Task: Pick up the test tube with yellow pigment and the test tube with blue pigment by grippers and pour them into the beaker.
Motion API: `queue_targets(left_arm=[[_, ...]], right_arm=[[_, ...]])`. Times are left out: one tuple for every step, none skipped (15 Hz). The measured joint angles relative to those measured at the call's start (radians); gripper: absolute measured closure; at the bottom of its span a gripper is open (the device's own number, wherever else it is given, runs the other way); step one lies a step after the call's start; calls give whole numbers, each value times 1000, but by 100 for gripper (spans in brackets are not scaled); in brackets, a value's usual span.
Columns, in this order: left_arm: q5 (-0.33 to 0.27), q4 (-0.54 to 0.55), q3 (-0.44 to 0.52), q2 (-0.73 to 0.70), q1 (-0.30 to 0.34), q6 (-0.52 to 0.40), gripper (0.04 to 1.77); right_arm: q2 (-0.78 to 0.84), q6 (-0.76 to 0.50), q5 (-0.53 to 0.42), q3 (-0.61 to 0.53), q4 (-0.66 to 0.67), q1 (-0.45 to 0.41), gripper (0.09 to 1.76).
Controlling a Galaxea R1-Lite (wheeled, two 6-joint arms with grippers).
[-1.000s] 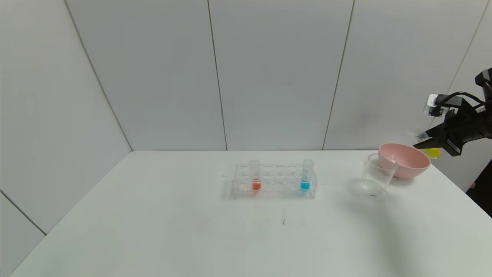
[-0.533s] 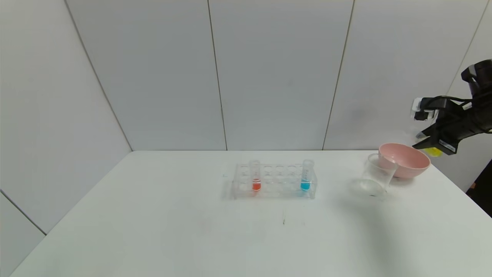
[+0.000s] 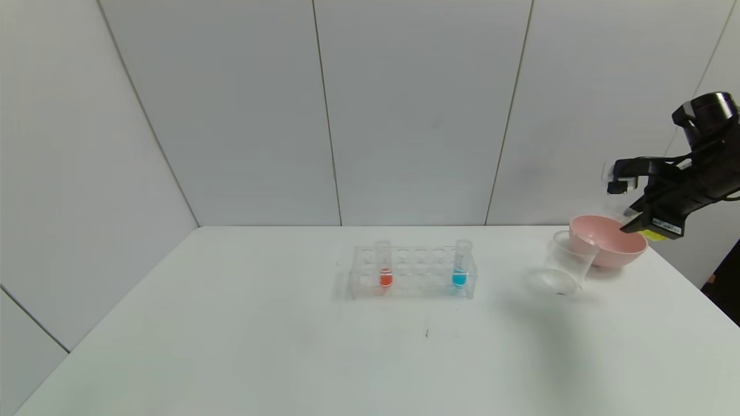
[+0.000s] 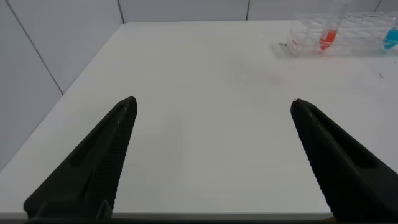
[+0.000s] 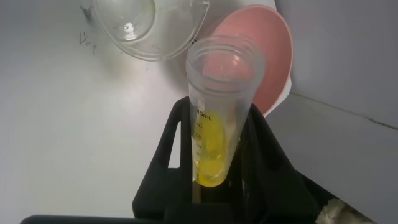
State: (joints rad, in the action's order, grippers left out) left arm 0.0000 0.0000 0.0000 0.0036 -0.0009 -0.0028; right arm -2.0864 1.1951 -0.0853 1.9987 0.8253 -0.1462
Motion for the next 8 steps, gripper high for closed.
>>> queue_targets(left_arm=[[0,0,0,0,0,0,5],[0,0,0,0,0,0,5],[0,0,0,0,0,0,5],[0,0,0,0,1,0,5],[0,0,0,0,1,0,5],[0,0,0,0,0,0,5],[0,0,0,0,0,0,5],[0,0,0,0,0,0,5]], right_arm=[[-1,3,20,0,0,8,134],[-2,8,40,0,0,17,134],[-2,10,53,0,2,26,134],[-2,17,72,0,9,34,134],[-1,24,97,0,14,41,134],[-1,30,121,-1,14,49,134],[-1,32,134,-1,17,58,134],[-1,33,146,-1,17,66,134]])
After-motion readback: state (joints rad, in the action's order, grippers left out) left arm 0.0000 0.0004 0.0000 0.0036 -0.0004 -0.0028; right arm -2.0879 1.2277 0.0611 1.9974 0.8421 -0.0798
